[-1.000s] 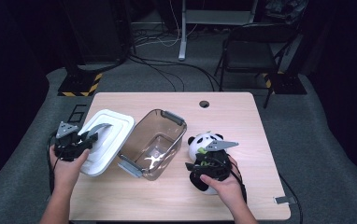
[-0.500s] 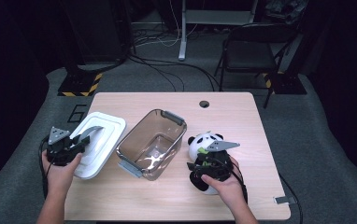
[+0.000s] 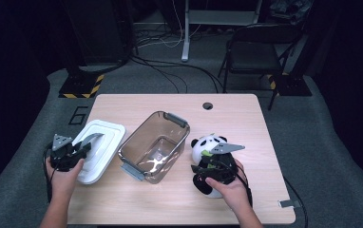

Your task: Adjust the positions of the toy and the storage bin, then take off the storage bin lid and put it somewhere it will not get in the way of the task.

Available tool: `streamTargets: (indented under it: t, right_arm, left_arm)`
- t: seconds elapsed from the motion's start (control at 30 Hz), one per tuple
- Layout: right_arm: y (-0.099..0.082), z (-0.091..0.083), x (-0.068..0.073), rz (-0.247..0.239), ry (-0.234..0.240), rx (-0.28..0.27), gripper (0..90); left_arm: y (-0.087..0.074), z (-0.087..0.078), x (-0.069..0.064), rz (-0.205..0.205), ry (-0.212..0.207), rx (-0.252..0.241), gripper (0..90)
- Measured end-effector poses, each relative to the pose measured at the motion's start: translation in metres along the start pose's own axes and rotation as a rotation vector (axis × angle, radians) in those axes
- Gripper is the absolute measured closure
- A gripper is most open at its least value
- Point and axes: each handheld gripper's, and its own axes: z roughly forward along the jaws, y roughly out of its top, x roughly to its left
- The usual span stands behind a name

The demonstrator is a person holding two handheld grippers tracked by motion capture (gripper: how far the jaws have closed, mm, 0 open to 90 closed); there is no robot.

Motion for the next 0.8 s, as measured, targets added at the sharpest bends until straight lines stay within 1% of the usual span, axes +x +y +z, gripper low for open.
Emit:
streamTargets:
  t: [0.03,0.13,0.17,0.2,0.3,0.33,0.4,0.43,0.53,0.57,0.6,0.67,0.7,0.77,0.8]
  right_arm:
    - [0.000,0.000,0.000,0.001,-0.001,0.000,41.6]
    - [0.000,0.001,0.000,-0.004,-0.002,0.001,41.6]
    - [0.000,0.001,0.001,-0.005,-0.002,0.004,41.5]
    - [0.000,0.002,0.001,-0.007,-0.003,0.004,41.5]
    - [0.000,0.003,0.002,-0.009,-0.003,0.007,41.5]
    - [0.000,0.003,0.002,-0.012,-0.002,0.006,41.5]
    - [0.000,0.003,0.002,-0.012,-0.002,0.004,41.5]
    - [0.000,0.003,0.002,-0.013,-0.002,0.004,41.6]
    - [0.000,0.003,0.002,-0.008,-0.002,0.006,41.5]
    - [0.000,0.003,0.002,-0.013,-0.003,0.005,41.5]
    - [0.000,0.003,0.002,-0.014,-0.002,0.005,41.5]
    - [0.000,0.003,0.002,-0.014,-0.002,0.004,41.5]
    - [0.000,0.003,0.002,-0.014,-0.003,0.005,41.5]
    - [-0.001,0.003,0.002,-0.012,-0.004,0.008,41.5]
    - [-0.001,0.003,0.002,-0.010,-0.004,0.008,41.5]
  left_arm:
    - [-0.001,0.001,0.000,0.000,0.001,0.010,67.0]
    - [-0.006,0.007,0.000,0.002,0.009,0.013,67.0]
    - [-0.008,0.008,0.000,-0.004,0.009,0.013,67.1]
    - [-0.009,0.009,0.001,0.001,0.007,0.023,67.1]
    - [-0.013,0.014,0.003,-0.011,0.007,0.022,67.0]
    - [-0.014,0.015,0.004,-0.016,0.004,0.037,67.1]
    - [-0.017,0.019,0.004,-0.030,0.009,0.034,67.0]
    - [-0.018,0.019,0.005,-0.024,0.008,0.050,67.1]
    - [-0.021,0.023,0.007,-0.041,0.005,0.062,67.0]
    - [-0.022,0.023,0.008,-0.034,0.005,0.077,67.0]
    - [-0.023,0.025,0.008,-0.044,0.007,0.072,67.1]
    - [-0.025,0.027,0.010,-0.050,0.007,0.079,67.0]
    - [-0.025,0.028,0.011,-0.042,0.006,0.087,67.0]
    - [-0.027,0.030,0.012,-0.057,0.008,0.101,67.0]
    - [-0.028,0.031,0.013,-0.054,0.010,0.104,67.0]
